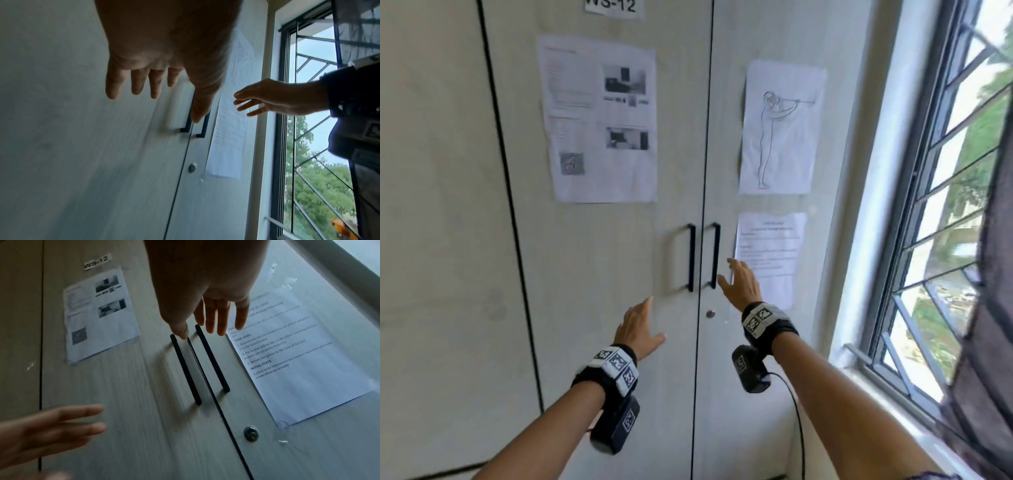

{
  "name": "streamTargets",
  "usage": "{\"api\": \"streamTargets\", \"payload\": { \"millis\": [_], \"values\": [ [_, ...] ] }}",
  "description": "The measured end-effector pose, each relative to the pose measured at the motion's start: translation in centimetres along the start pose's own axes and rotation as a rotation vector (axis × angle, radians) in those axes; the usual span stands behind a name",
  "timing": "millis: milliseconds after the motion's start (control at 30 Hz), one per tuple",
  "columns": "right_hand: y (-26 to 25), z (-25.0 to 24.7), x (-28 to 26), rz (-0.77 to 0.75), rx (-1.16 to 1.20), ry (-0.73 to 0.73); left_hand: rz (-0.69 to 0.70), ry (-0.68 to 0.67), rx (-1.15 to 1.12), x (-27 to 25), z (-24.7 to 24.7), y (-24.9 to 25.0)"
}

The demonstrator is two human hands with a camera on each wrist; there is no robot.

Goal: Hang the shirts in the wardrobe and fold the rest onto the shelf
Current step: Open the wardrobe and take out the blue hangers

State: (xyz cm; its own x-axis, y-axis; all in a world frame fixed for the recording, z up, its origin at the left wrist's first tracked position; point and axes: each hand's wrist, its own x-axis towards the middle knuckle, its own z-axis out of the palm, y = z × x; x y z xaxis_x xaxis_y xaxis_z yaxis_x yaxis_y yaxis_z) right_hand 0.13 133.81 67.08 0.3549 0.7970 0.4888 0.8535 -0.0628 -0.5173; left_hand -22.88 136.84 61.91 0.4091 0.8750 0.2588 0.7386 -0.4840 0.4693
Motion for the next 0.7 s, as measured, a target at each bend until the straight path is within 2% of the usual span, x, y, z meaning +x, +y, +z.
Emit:
{"api": "streamTargets", "payload": {
  "millis": [100,233,433,533,700],
  "values": [
    [0.5,0.8,3.0,0.046,0.100,-0.050,0.087,0.047,-0.106,4.0,0.3,3.4],
    [0.6,1.8,8.1,0.087,0.200,-0.138,0.128,0.100,-0.212,6.5,1.5,7.0],
    [1.5,2.6,11.4,0.079,0.388,-0.170,0.103,0.162,-0.226,8.2,2.8,8.5],
    [1.8,4.2,9.8,0.065,0.413,-0.133,0.069,0.148,-0.254,7.8,4.2,6.8],
    [3.2,2.2,4.6,-0.029,0.391,0.071,0.063,0.125,-0.330,7.8,7.0,10.3]
  ]
}}
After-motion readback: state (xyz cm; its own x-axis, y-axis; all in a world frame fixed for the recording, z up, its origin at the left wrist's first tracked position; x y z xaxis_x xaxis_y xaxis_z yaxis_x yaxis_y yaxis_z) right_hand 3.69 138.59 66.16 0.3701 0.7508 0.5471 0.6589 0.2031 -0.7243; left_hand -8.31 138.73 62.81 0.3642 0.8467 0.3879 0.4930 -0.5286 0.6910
